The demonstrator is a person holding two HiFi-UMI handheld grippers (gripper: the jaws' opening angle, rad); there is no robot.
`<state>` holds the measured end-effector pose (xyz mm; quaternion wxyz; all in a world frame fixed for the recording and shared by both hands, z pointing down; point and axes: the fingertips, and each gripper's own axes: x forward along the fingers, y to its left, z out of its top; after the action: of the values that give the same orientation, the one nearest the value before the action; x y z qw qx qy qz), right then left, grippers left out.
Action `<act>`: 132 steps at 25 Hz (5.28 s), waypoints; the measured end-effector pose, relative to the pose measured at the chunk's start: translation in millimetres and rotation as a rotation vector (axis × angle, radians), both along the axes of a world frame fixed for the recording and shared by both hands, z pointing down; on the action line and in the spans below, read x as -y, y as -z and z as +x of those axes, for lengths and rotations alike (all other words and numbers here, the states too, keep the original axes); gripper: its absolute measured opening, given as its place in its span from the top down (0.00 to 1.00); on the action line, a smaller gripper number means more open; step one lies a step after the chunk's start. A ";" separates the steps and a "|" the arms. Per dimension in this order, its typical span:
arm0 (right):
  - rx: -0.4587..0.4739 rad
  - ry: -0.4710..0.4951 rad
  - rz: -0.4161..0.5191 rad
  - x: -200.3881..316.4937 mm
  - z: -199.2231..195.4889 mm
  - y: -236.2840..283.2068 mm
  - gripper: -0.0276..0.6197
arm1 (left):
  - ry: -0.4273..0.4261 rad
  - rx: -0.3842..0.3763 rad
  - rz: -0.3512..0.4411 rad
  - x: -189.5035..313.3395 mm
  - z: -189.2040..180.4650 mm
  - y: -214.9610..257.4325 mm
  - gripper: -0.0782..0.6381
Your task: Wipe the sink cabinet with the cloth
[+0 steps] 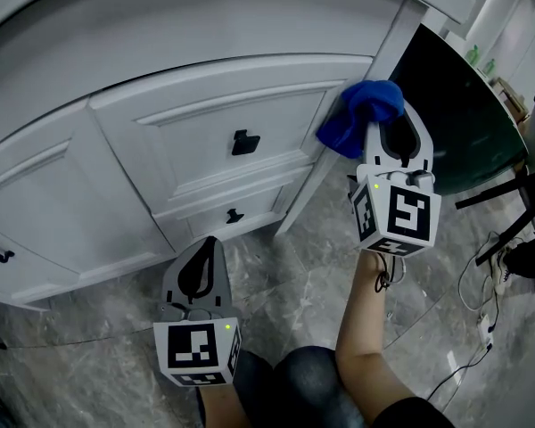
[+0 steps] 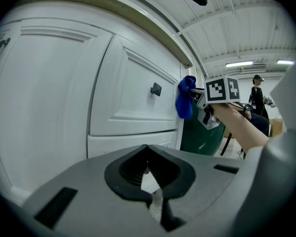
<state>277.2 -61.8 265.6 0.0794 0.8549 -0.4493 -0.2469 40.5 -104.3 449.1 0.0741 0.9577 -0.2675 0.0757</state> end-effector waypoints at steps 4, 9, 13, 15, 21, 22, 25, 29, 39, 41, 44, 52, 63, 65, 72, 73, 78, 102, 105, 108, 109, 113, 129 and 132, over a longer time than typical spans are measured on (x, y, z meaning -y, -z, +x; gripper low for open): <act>0.005 0.007 -0.012 0.3 0.4 -5.6 0.78 | 0.002 -0.002 0.003 -0.8 -0.6 1.8 0.89; 0.009 0.009 -0.021 0.9 0.6 -11.4 0.78 | 0.001 0.000 0.007 -2.7 -0.7 3.4 0.89; 0.010 0.007 -0.028 0.7 0.8 -15.5 0.78 | 0.002 0.000 0.008 -3.4 -0.7 3.8 0.89; 0.009 0.006 -0.033 0.8 0.8 -18.0 0.78 | 0.003 0.000 0.010 -3.4 -0.7 4.1 0.89; 0.010 0.010 -0.048 1.5 1.2 -27.5 0.78 | 0.001 0.006 0.011 -4.9 1.1 4.1 0.89; 0.012 0.010 -0.050 1.6 1.4 -29.1 0.78 | 0.001 0.006 0.011 -4.9 1.3 4.1 0.89; 0.014 0.008 -0.054 1.8 1.5 -32.8 0.78 | 0.000 0.007 0.013 -5.0 1.6 4.1 0.89; 0.013 0.004 -0.060 1.9 1.4 -37.6 0.78 | 0.000 0.009 0.011 -5.0 1.6 3.6 0.89; 0.026 0.015 -0.091 2.9 2.4 -56.4 0.78 | -0.001 0.010 0.012 -5.4 2.3 3.4 0.89; 0.030 0.017 -0.101 3.1 2.7 -62.1 0.78 | 0.000 0.011 0.012 -5.4 2.2 3.4 0.89; 0.036 0.021 -0.106 3.0 3.2 -71.3 0.78 | 0.000 0.011 0.013 -5.6 2.1 3.7 0.89; 0.066 0.036 -0.093 2.7 5.3 -91.4 0.78 | -0.002 0.017 0.014 -6.7 3.3 3.3 0.89; 0.078 0.035 -0.119 3.2 6.7 -112.9 0.78 | -0.006 0.023 0.018 -7.6 6.1 2.8 0.89; 0.084 0.038 -0.122 3.1 7.2 -116.1 0.78 | -0.008 0.024 0.018 -8.0 7.0 2.4 0.89; 0.092 0.039 -0.137 3.6 8.5 -126.0 0.78 | -0.012 0.027 0.020 -9.0 9.2 1.9 0.89; 0.092 0.038 -0.138 3.5 8.6 -127.2 0.78 | -0.012 0.028 0.020 -9.0 9.2 1.8 0.89; 0.089 0.032 -0.143 3.5 8.9 -133.0 0.78 | -0.011 0.031 0.019 -9.0 9.8 1.2 0.89; 0.156 0.031 -0.204 5.0 11.8 -176.1 0.78 | -0.010 0.032 0.015 -8.2 11.4 -0.6 0.89; 0.176 0.034 -0.205 5.1 12.5 -182.4 0.78 | -0.012 0.032 0.016 -8.6 11.9 -0.5 0.89; 0.182 0.034 -0.207 4.9 12.7 -188.6 0.78 | -0.011 0.031 0.016 -8.5 11.5 -0.4 0.89; 0.185 0.033 -0.210 4.9 12.8 -191.3 0.78 | -0.010 0.031 0.016 -8.5 11.5 -0.4 0.89; 0.193 0.032 -0.222 5.4 13.2 -202.3 0.78 | -0.013 0.032 0.016 -8.9 12.6 -0.6 0.89; 0.314 0.034 -0.359 8.0 16.4 -276.0 0.78 | -0.014 0.057 0.019 -7.9 18.4 -6.3 0.89; 0.334 0.046 -0.373 8.6 16.8 -291.3 0.78 | -0.011 0.062 0.018 -6.9 18.7 -7.6 0.89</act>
<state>294.1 -70.4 556.9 0.1547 0.8440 -0.5133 -0.0165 59.2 -97.4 456.7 0.0565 0.9571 -0.2649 0.1031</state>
